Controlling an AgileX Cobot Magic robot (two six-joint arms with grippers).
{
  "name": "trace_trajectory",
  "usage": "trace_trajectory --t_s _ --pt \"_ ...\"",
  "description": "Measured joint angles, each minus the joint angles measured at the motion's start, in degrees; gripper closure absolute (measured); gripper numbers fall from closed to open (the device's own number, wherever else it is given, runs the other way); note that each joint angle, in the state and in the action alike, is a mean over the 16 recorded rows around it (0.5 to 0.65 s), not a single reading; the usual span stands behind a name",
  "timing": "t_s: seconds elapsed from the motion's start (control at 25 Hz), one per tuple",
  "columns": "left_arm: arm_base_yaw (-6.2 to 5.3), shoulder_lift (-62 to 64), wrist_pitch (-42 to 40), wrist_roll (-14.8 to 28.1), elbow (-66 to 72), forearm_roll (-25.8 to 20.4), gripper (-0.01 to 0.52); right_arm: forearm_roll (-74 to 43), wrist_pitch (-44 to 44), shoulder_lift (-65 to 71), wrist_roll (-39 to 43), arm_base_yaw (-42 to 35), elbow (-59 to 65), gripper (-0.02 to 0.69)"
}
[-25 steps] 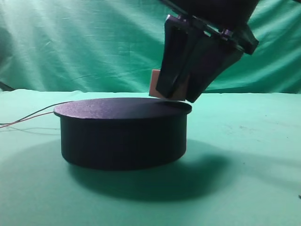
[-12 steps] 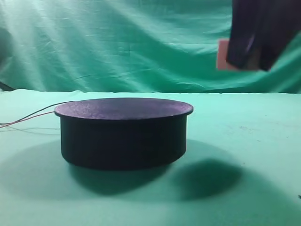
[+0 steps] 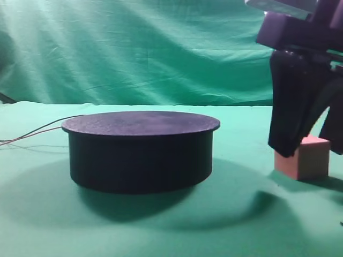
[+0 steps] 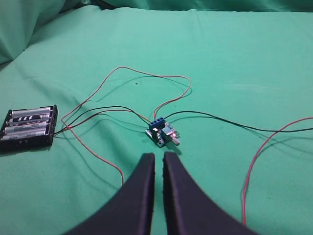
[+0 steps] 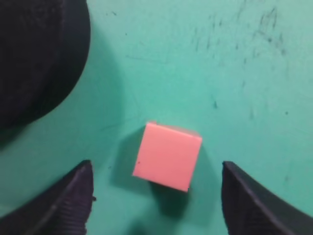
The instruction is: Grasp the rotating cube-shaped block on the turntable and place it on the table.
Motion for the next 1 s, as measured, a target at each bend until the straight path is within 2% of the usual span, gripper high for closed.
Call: trace_trajectory --t_s 0.24,0.36,0.8,1.0 --pt "0.0 0.0 0.0 0.0 0.0 0.0 0.514 -1.23 5.96 -11.13 1.42 0.0 -1.04 0.597" --pt "0.0 0.0 0.0 0.0 0.0 0.0 0.514 -1.9 7.87 -15.61 1.95 0.0 -1.17 0.65" --pt "0.0 0.0 0.0 0.0 0.0 0.0 0.514 -4.14 8.82 -21.84 -2.04 -0.38 -0.93 0.665" --pt "0.0 0.0 0.0 0.0 0.0 0.0 0.514 -4.64 5.91 -24.74 -5.62 -3.94 1.89 0.665"
